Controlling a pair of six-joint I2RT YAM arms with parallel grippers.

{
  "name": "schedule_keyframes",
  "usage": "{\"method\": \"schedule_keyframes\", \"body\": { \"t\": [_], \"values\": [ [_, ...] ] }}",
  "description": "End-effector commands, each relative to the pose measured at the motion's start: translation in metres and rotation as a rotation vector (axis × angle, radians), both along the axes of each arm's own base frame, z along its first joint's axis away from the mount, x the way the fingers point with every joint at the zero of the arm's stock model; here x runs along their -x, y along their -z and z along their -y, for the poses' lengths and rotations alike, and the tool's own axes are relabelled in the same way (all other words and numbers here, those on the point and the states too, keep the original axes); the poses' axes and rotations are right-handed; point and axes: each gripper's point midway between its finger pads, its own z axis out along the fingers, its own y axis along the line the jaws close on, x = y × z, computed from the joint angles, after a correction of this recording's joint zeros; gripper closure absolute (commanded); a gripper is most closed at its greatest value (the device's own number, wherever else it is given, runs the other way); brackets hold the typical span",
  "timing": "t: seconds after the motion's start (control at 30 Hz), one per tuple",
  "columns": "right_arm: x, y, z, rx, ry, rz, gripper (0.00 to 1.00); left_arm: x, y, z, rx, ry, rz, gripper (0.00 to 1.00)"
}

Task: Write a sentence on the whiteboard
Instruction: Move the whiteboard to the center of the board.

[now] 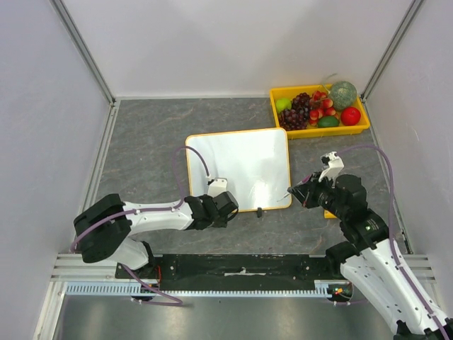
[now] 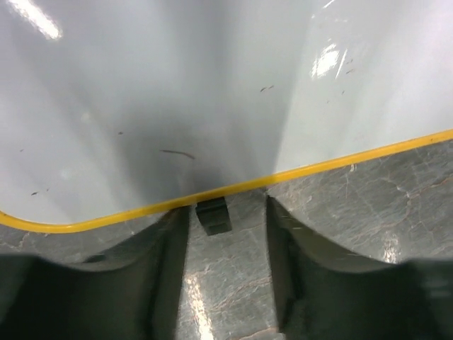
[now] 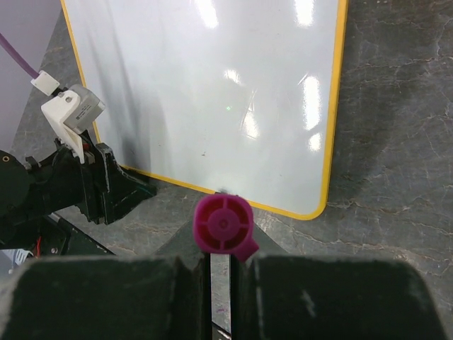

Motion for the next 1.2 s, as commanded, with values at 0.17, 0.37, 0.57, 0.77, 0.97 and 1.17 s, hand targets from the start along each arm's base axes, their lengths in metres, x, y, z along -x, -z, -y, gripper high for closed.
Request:
{"method": "schedule_keyframes", "body": {
  "t": [0.17,0.37,0.57,0.77,0.97,1.17],
  "values": [
    [-0.014,-0.002,-0.009,-0.009,-0.028,0.044,1.00,0.006,0.016,-0.009,-0.026,-0.028,-0.023,0.94],
    [-0.017,0.001,-0.012,-0.011,-0.037,0.046,1.00,0.020,0.014,-0.002,-0.001,-0.017,-0.042,0.98],
    [-0.018,-0.001,-0.016,-0.024,-0.056,0.050,1.00,0.042,0.017,0.012,0.025,-0.041,-0.105,0.98],
    [-0.017,-0.003,-0.021,-0.039,-0.079,0.055,1.00,0.071,0.017,0.034,0.060,-0.040,-0.135,0.98],
    [-0.016,-0.008,-0.026,-0.059,-0.106,0.062,1.00,0.089,0.019,0.052,0.067,-0.018,-0.147,0.84],
    [-0.014,-0.012,-0.027,-0.068,-0.116,0.072,1.00,0.101,0.013,0.066,0.076,0.036,-0.144,0.51]
  ]
}}
